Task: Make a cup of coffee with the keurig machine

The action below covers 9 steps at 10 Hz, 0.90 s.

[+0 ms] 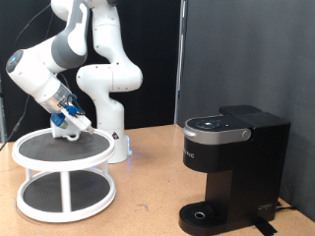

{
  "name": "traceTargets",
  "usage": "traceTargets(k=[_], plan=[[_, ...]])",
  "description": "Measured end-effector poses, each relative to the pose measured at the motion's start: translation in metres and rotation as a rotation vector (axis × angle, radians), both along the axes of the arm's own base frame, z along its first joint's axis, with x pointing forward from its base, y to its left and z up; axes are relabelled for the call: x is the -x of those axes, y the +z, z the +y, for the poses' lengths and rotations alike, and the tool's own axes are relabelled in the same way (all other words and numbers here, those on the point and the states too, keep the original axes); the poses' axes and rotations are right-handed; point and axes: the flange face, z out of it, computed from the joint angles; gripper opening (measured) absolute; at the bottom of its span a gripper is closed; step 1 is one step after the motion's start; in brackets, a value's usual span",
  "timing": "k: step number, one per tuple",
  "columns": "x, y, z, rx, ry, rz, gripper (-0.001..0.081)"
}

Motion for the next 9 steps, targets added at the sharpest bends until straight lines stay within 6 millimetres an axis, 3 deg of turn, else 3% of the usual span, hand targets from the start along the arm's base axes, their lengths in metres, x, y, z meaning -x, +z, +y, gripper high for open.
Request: traceTargets(k=[5, 9], plan=[[-0.004, 0.014, -0.001, 0.004, -0.006, 0.011, 0.0734], [-0.002, 0.043, -0.004, 0.025, -0.032, -0.040, 0.0734]])
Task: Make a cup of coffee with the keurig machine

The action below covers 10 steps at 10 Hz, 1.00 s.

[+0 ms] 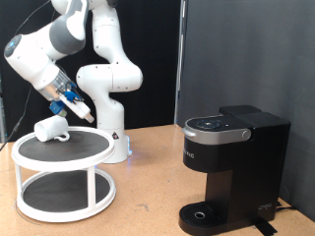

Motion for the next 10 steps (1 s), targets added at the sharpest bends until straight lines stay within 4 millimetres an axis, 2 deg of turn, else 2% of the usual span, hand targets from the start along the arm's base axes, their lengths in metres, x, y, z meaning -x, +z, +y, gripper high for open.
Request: traceTargets(k=[6, 10], plan=[[0.015, 0.025, 0.002, 0.035, 0.081, 0.042, 0.0734], [0.022, 0.033, 0.003, 0.037, 0.083, 0.045, 0.0734]])
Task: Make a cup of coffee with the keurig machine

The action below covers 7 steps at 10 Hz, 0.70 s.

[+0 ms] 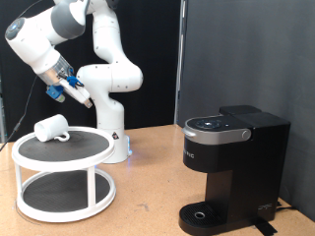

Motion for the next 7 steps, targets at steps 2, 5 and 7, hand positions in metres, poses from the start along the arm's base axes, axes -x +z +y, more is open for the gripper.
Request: traceTargets(k=[2, 5, 7], plan=[[0.0017, 0.0031, -0.0002, 0.002, -0.005, -0.009, 0.0734], [0.0045, 0.0069, 0.0016, -0.009, -0.002, -0.010, 0.0734], [0.0043, 0.0067, 0.0015, -0.009, 0.001, -0.014, 0.0734]])
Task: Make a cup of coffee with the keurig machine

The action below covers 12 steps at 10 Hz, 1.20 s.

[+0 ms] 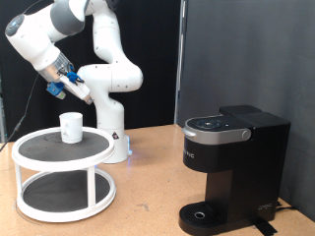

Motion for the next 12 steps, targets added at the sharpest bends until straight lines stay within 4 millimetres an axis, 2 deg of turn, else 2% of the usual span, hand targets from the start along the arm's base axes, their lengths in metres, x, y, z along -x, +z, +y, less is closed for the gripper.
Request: traceTargets(k=[3, 7, 9, 12], plan=[[0.005, -0.002, -0.004, 0.011, 0.156, -0.016, 0.0734], [0.007, 0.003, -0.035, 0.039, 0.354, -0.066, 0.0734], [0.004, 0.011, -0.054, 0.044, 0.349, -0.091, 0.0734], [-0.006, 0.019, -0.070, 0.027, 0.322, -0.090, 0.0734]])
